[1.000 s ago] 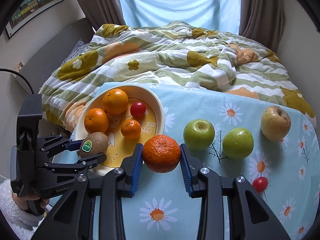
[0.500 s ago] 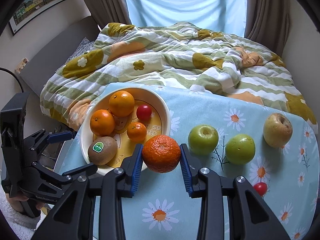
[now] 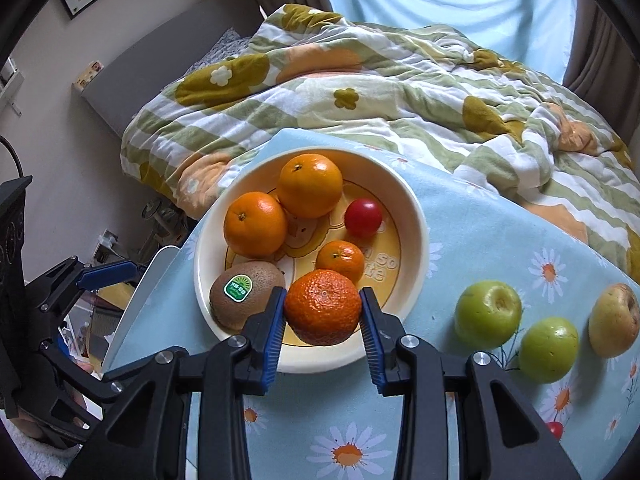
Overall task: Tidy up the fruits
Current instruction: 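Lower the tangerine into the bowl beside the kiwi and open the right gripper, then move both grippers away from the bowl over the apples and tomato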
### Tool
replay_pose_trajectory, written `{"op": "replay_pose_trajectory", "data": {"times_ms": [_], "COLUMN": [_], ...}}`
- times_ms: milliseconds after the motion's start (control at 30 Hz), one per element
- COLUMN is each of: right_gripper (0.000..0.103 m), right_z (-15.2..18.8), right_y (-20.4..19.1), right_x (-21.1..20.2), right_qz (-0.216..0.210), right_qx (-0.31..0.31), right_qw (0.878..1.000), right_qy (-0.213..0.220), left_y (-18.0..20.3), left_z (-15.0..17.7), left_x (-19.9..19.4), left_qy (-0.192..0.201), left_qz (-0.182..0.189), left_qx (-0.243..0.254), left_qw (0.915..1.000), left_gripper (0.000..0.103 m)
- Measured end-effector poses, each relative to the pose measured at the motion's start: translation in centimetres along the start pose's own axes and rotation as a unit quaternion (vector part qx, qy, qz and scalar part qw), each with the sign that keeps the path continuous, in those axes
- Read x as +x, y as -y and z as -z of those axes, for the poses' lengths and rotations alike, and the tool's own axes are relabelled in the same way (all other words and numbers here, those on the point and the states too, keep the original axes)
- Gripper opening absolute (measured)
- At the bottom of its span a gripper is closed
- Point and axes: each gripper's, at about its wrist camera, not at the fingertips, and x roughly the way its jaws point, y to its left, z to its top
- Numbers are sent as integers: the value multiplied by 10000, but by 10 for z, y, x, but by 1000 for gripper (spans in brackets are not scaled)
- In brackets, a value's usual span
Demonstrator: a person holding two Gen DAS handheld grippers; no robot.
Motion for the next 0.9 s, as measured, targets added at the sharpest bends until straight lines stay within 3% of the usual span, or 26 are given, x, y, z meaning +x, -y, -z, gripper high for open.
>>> {"op": "replay_pose_trajectory", "data": {"times_ms": [367, 433, 567, 600, 700, 733, 900], "right_gripper": [34, 47, 53, 60, 94, 99, 102], "right_z": [6, 5, 5, 6, 7, 8, 7], "right_y": [-6, -5, -5, -5, -6, -7, -7], "right_x": [28, 26, 24, 23, 18, 17, 10], "right_qz": [-107, -134, -118, -105, -92, -62, 54], "right_qx": [-102, -63, -95, -107, -127, -137, -114], "right_qw": [9995, 9995, 9995, 9996, 9998, 9999, 9999], "right_qy": [-277, -264, -278, -256, -115, -58, 96], "left_y": [-12, -12, -12, -12, -12, -12, -10], "left_z": [15, 16, 18, 18, 18, 17, 15], "left_x": [2, 1, 0, 0, -3, -4, -13], "left_qy": [-62, -45, -14, -10, 14, 25, 98], "left_qz": [-44, -42, -28, -27, -28, -27, -19], "left_qx": [-313, -320, -308, -307, -289, -282, -215], "left_qw": [9995, 9995, 9995, 9995, 9996, 9996, 9997], "left_gripper": [103, 103, 103, 103, 103, 103, 103]}}
